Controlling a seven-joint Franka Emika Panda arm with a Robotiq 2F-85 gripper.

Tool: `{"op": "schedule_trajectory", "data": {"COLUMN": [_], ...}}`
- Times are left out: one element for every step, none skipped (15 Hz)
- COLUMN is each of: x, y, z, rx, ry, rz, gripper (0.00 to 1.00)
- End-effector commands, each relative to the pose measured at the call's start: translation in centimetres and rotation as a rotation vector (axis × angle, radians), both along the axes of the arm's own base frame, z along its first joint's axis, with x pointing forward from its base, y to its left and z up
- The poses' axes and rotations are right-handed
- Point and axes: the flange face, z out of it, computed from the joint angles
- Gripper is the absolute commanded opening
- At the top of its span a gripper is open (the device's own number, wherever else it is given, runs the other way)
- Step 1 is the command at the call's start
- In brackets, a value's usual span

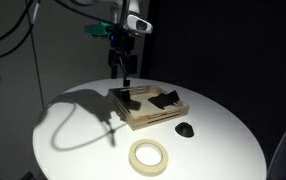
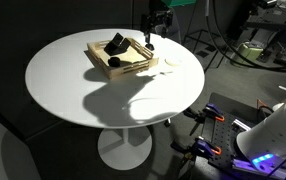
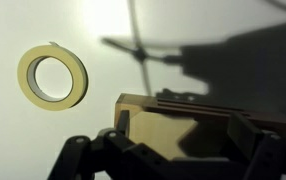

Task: Move the tray to the right slightly

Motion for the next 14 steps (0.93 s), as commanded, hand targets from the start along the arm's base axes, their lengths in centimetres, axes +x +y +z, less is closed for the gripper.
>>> {"op": "schedule_trajectory", "data": {"x": [-1.9, -2.3, -2.7, -3.1, -3.6, -3.9, -4.4, -4.9, -5.4, -5.8, -6.3, -7.0, -7.5, -7.9], "y": [1.5, 2.0, 2.4, 2.8, 3.2, 3.5, 3.9, 4.3, 4.7, 4.9, 5.1, 5.3, 5.4, 5.5], "z": [2.0, 2.6, 3.0, 3.5, 4.0, 4.5, 4.9, 5.4, 5.8, 6.0, 6.4, 6.6, 6.8, 7.0], "rx": [0.003, 0.004, 0.005, 0.005, 0.006, 0.005, 0.006, 0.006, 0.006, 0.007, 0.005, 0.004, 0.004, 0.005], "ry": [0.026, 0.031, 0.037, 0.039, 0.042, 0.042, 0.044, 0.044, 0.043, 0.044, 0.046, 0.047, 0.046, 0.046], "rz": [0.024, 0.031, 0.036, 0.042, 0.050, 0.056, 0.064, 0.072, 0.081, 0.088, 0.096, 0.104, 0.107, 0.112], "gripper": [1.00, 1.00, 1.00, 1.00, 1.00, 1.00, 1.00, 1.00, 1.00, 1.00, 1.00, 1.00, 1.00, 1.00]}}
